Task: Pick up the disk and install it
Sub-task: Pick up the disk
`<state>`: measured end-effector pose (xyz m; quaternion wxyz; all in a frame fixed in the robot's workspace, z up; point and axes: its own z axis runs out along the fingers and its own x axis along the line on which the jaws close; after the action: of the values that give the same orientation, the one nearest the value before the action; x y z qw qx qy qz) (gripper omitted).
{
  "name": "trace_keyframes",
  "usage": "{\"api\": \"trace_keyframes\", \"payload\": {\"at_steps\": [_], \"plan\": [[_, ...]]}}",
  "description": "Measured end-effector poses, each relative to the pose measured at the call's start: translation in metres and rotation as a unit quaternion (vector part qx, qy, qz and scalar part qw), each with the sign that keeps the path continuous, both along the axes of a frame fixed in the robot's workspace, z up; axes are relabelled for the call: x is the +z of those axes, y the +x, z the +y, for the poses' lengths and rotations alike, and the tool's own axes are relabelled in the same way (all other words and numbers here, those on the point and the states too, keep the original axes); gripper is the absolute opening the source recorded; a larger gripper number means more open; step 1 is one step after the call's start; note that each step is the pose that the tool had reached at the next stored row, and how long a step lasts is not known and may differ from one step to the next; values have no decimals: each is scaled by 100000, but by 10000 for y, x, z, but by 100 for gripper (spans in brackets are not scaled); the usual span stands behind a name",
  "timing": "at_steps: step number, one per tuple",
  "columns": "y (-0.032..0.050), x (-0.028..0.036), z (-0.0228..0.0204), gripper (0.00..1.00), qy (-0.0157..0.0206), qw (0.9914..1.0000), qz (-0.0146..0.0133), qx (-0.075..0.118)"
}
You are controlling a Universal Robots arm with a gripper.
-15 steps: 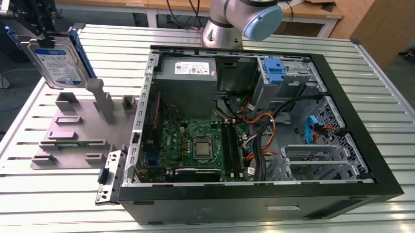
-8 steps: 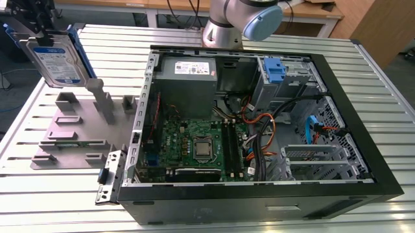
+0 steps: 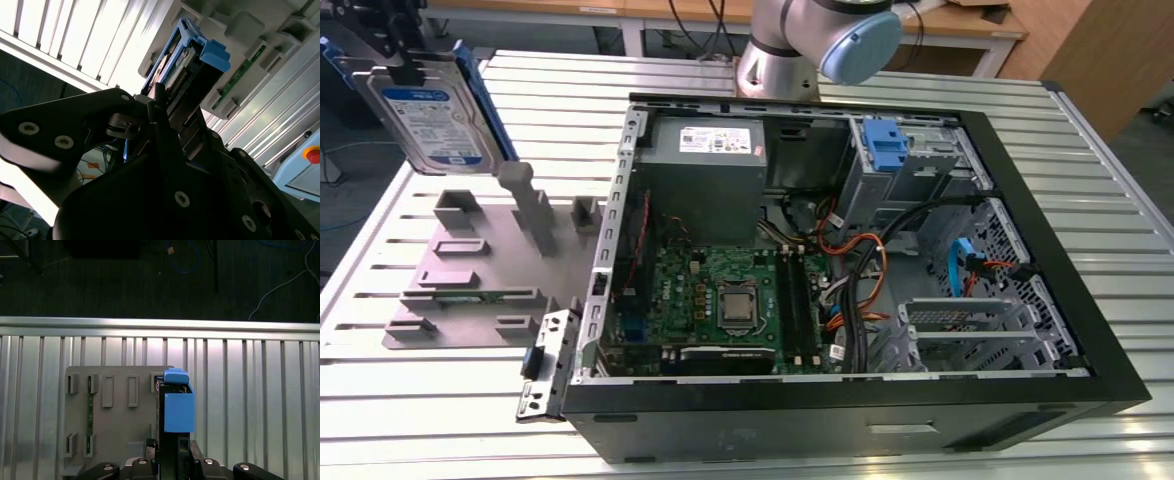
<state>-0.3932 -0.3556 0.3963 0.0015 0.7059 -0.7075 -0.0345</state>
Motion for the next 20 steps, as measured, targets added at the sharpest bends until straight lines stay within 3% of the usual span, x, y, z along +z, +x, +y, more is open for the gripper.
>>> {"api": "trace_keyframes", "payload": {"at_steps": [10, 20], "plan": [[0, 140, 0, 35, -16, 100000, -1, 2], [0, 147, 0, 35, -20, 100000, 0, 2]]}}
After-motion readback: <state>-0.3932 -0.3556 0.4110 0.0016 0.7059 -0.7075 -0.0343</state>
